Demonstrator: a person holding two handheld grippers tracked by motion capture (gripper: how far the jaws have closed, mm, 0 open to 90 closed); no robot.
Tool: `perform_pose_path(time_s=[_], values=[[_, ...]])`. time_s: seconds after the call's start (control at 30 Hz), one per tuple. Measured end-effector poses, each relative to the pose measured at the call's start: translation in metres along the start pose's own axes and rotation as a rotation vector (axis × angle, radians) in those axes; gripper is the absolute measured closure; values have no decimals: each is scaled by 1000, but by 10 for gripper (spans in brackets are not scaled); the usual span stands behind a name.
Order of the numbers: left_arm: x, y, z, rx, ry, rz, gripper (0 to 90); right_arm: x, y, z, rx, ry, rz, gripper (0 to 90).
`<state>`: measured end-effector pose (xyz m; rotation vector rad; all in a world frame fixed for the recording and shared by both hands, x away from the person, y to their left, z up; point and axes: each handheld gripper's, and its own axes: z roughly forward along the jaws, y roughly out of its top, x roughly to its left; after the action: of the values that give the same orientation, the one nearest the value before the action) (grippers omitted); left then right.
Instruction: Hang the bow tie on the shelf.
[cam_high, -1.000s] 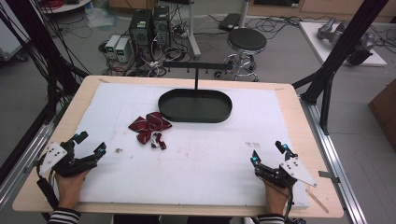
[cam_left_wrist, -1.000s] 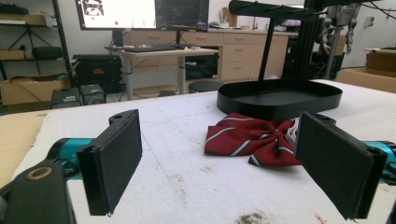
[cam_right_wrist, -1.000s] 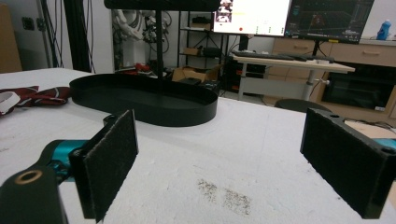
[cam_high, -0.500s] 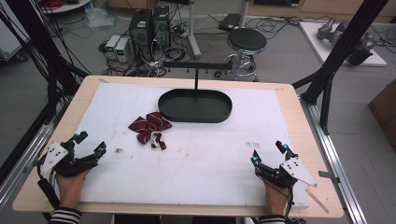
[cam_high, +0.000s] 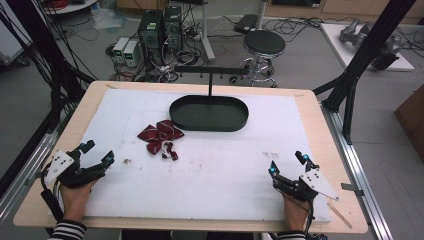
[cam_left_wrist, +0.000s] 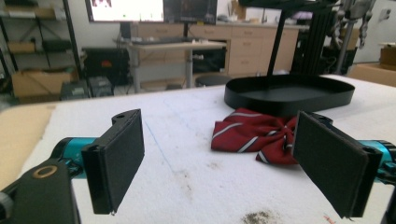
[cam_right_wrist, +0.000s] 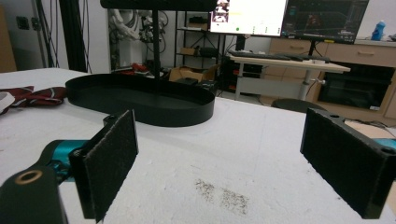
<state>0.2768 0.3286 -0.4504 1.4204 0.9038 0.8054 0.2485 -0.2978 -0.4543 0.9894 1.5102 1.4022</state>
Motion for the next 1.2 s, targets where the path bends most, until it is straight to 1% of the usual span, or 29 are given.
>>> perform_pose_path(time_s=[0.03,0.07,0.1,0.13,0.17,0.2,0.23,0.27,0.3,0.37,0.43,0.47,0.5,0.53,0.57,0.6,0.67,0.7,0.73,0.77,0.8,0.87,0.97,1.03,1.07,1.1,1.2], values=[[0,3,2,6,-1,3,162,0,0,0,-1,-2,0,102],[-1,10,5,3,-13,17,162,0,0,0,-1,-2,-1,102],[-1,10,5,3,-13,17,162,0,0,0,0,-3,-1,103],[-2,15,7,4,-20,24,162,0,0,0,0,-3,-1,103],[-4,21,10,10,-31,34,162,0,0,0,0,-3,0,102],[-5,29,15,26,-57,41,162,0,0,0,-1,-3,-4,102],[-5,29,15,26,-57,41,162,0,0,0,-1,-3,-4,102],[-7,35,20,43,-77,56,162,0,0,0,0,-3,-1,103],[-8,39,23,52,-88,63,162,0,0,0,1,-5,1,102],[-8,41,25,56,-93,64,163,0,0,0,-2,-8,-6,102],[-10,46,32,82,-116,68,162,1,0,0,0,-8,-5,102],[-10,46,32,82,-116,68,163,1,0,0,0,-8,-4,102],[-11,48,35,92,-130,69,162,1,0,0,0,-9,-4,103],[-12,50,38,103,-143,78,163,1,0,0,0,-9,-1,102],[-15,55,43,125,-166,92,162,1,0,0,-3,-9,-7,102],[-15,55,43,125,-166,92,163,1,0,0,-3,-9,-7,102],[-20,61,52,155,-196,117,162,1,0,0,-1,-9,-4,103],[-20,61,52,155,-196,117,163,1,0,0,0,-9,-5,103],[-24,66,59,172,-208,140,162,1,0,0,0,-9,-6,102],[-26,67,62,182,-213,146,163,1,0,0,0,-8,-4,103],[-26,67,62,182,-213,146,163,1,0,0,-3,-8,-6,102],[-29,71,70,213,-225,159,163,1,0,0,-2,-10,-3,102],[-35,75,80,237,-245,163,163,1,0,0,-2,-10,-3,102],[-39,77,86,258,-262,176,163,1,0,0,-2,-12,-4,102],[-43,79,91,276,-275,188,163,1,0,0,-2,-11,-4,102],[-43,79,91,276,-275,188,163,1,0,0,-2,-12,-3,103],[-49,81,101,307,-281,213,163,1,0,0,-2,-12,-2,102]])
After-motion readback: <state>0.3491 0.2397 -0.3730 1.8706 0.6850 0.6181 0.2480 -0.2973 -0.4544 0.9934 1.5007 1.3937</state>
